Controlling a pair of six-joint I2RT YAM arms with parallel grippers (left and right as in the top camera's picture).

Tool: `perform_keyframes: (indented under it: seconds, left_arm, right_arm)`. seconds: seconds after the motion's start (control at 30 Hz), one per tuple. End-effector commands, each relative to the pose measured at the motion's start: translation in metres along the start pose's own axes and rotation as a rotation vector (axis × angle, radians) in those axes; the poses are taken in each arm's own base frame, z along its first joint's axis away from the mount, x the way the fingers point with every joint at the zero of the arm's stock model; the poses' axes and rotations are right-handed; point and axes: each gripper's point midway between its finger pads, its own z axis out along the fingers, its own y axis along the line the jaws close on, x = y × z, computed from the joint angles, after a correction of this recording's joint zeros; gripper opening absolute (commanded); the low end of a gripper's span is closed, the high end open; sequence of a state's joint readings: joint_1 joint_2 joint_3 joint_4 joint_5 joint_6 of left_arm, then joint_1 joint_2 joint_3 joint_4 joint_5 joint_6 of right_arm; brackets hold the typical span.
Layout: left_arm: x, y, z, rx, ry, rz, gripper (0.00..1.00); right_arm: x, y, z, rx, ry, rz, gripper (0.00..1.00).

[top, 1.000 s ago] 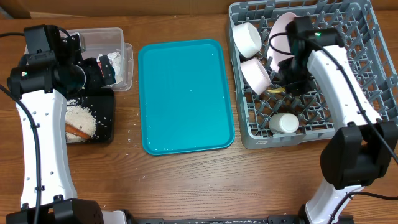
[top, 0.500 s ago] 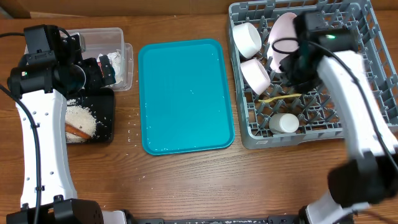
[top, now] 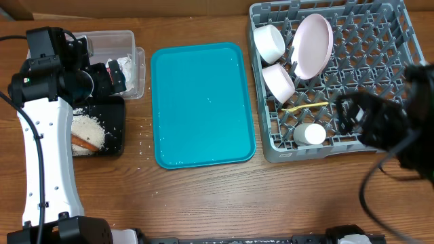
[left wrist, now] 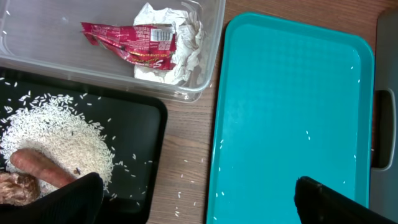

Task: Sort waste into correct bins and load items into the dishwasher

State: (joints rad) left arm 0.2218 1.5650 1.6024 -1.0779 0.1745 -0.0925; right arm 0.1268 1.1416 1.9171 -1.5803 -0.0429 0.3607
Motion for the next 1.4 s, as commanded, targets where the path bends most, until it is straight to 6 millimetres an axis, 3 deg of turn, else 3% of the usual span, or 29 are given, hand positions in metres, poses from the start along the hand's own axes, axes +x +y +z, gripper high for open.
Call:
perform_keyframes:
  seconds: [0.0, 0.1, 0.2, 0.4, 0.53, 0.67, 0.83, 1.07, 1.2, 1.37]
  left_arm:
    - [0.001, -0.001, 0.001, -0.003, 0.003, 0.031, 1.00]
    - [0.001, -0.001, 0.001, -0.003, 0.003, 0.032, 1.00]
    - [0.001, -0.002, 0.001, -0.002, 0.003, 0.032, 1.00]
    - [0.001, -0.001, 0.001, -0.003, 0.003, 0.032, 1.00]
    - [0.001, -0.002, 0.001, -0.002, 0.003, 0.032, 1.00]
    - [0.001, -0.001, 0.001, -0.003, 0.003, 0.031, 1.00]
    - [0.001, -0.001, 0.001, -0.003, 0.003, 0.031, 1.00]
    - [0.001, -0.001, 0.001, -0.003, 0.003, 0.031, 1.00]
    - [0.001, -0.002, 0.001, -0.002, 0.003, 0.031, 1.00]
    - [0.001, -0.001, 0.001, -0.003, 0.003, 0.032, 1.00]
  right_arm:
    - [0.005, -0.025, -0.034, 0.092, -0.119, -0.049, 1.00]
    - [0.011, -0.035, -0.047, 0.100, -0.204, -0.064, 1.00]
    - [0.020, -0.043, -0.046, 0.093, -0.284, -0.081, 1.00]
    - [0.044, -0.072, -0.001, 0.081, -0.483, -0.047, 1.00]
    - [0.061, -0.066, 0.044, -0.032, -0.579, -0.202, 1.00]
    - [0.075, -0.078, 0.092, -0.063, -0.654, -0.224, 1.00]
    - [0.089, -0.084, 0.132, -0.123, -0.754, -0.250, 1.00]
    - [0.104, -0.091, 0.148, -0.146, -0.813, -0.262, 1.00]
    - [0.122, -0.099, 0.170, -0.138, -0.730, -0.253, 1.00]
    - [0.121, -0.097, 0.170, -0.146, -0.733, -0.256, 1.00]
